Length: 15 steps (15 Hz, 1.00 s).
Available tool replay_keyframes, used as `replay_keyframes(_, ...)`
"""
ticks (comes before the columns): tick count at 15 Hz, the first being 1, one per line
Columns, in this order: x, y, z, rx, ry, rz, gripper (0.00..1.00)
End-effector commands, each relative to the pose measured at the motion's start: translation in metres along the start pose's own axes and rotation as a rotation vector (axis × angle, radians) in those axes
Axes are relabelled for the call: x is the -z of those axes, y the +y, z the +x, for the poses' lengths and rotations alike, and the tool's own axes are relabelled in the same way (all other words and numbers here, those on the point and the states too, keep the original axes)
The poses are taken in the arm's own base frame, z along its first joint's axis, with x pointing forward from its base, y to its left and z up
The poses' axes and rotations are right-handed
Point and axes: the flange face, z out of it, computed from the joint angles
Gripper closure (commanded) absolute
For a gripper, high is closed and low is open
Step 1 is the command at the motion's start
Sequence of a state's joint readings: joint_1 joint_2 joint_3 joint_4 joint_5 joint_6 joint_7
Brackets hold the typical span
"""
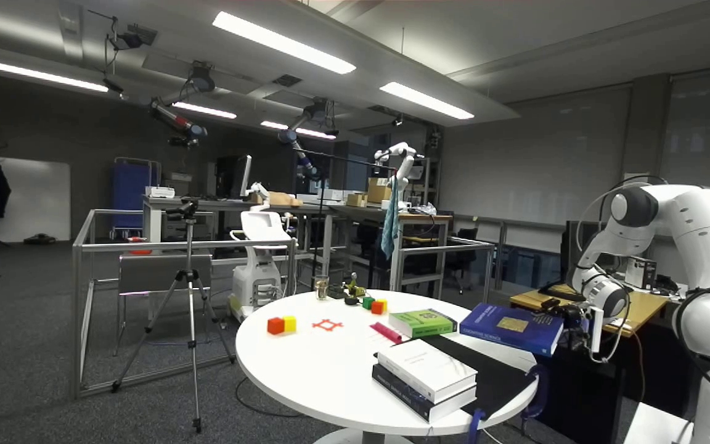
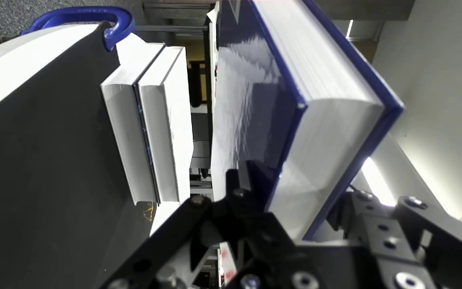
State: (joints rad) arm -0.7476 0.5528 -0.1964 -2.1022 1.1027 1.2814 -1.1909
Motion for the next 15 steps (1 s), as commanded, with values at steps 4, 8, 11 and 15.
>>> replay_keyframes(4, 0.004, 0.0, -0.0009, -0.002, 0.007, -0.003, 0.56)
replay_keyframes(8, 0.0042, 0.0001, -0.001, -0.002, 0.008, -0.003, 0.56)
replay_keyframes(11, 0.0042, 0.0001, -0.001, -0.002, 0.008, -0.003, 0.56)
replay_keyframes(15, 0.0034, -0.0023, 0.0, 0.005, 0.006, -0.007, 0.81)
